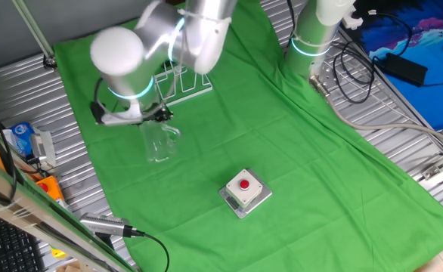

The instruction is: Put the cup on the cup rack

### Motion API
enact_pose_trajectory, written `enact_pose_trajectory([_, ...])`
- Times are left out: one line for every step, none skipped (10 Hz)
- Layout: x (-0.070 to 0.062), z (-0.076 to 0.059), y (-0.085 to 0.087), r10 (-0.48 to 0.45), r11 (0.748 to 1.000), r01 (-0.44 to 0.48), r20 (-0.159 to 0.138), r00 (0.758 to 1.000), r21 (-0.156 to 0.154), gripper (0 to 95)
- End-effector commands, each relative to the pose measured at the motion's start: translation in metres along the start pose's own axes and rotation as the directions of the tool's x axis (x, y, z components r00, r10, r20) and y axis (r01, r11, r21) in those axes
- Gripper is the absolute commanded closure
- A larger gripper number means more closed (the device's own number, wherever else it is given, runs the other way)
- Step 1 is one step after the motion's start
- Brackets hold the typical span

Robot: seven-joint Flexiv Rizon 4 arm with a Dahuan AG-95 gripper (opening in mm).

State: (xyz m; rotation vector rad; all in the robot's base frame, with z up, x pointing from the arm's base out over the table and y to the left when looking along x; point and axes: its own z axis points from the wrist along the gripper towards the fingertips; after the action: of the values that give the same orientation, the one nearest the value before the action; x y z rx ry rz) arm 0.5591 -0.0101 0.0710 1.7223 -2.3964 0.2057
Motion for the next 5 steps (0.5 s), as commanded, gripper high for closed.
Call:
enact_pose_trajectory([0.0011,-0.0047,-0.0017,0.004,1.0,-0.004,-0.009,1.0,0.0,95.0])
enact_pose_trajectory([0.0013,-0.0077,-0.0048,0.001,1.0,-0.001,-0.006,1.0,-0.001,95.0])
enact_pose_trajectory([0.0009,-0.0093,-0.0068,0.001,1.0,-0.001,0.0,1.0,-0.003,95.0])
enact_pose_trajectory([0.0008,-0.011,-0.0087,0.0,1.0,0.0,0.006,1.0,-0.004,95.0])
enact_pose_trajectory([0.001,-0.0126,-0.0101,-0.002,1.0,0.002,0.011,1.0,-0.007,95.0])
